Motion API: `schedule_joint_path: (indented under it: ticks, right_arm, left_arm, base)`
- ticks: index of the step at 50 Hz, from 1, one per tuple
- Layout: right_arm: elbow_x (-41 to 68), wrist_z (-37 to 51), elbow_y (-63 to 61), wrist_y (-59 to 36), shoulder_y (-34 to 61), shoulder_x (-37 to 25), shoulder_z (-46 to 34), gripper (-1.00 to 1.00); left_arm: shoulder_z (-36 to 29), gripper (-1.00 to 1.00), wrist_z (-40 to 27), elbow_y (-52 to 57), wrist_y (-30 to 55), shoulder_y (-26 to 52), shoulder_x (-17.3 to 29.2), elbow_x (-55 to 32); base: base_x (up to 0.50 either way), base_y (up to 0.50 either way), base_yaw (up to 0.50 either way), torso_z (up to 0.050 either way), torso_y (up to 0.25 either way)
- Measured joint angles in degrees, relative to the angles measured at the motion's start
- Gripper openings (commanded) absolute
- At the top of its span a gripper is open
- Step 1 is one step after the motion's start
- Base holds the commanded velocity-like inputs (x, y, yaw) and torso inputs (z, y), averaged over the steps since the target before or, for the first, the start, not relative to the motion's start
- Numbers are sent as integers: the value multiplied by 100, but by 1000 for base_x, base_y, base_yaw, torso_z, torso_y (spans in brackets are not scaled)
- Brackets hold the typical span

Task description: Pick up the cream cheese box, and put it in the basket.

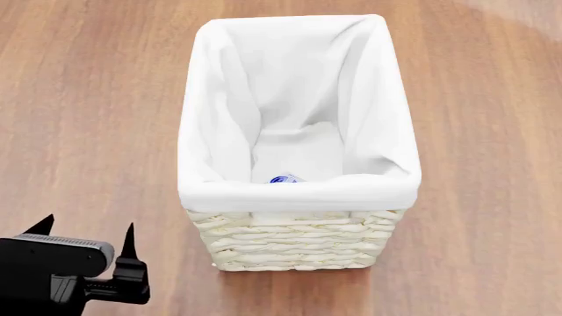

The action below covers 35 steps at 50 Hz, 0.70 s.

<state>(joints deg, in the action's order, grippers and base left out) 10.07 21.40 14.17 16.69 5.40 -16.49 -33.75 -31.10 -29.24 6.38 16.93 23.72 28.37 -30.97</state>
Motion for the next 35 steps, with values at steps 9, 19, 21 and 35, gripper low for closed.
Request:
schedule_joint_path:
  ticks: [9,19,21,35]
  right_arm:
    - [16,30,-19,-6,2,-18,14,100]
    - [39,42,-2,14,9,-26,19,100]
    - [41,42,13,22,13,-23,18,100]
    - [45,50,54,67,7,-16,-7,100]
  left_arm:
    - [19,100,-173,482,-36,-210,157,50]
    - [18,100,-307,824,-44,-342,260,106]
    - [18,100,-335,890,-40,-364,283,119]
    - [69,100,-939,2404,61,-802,792,505]
  base:
    - [0,0,0,0,0]
    - [0,0,0,0,0]
    - [0,0,0,0,0]
    - [0,0,0,0,0]
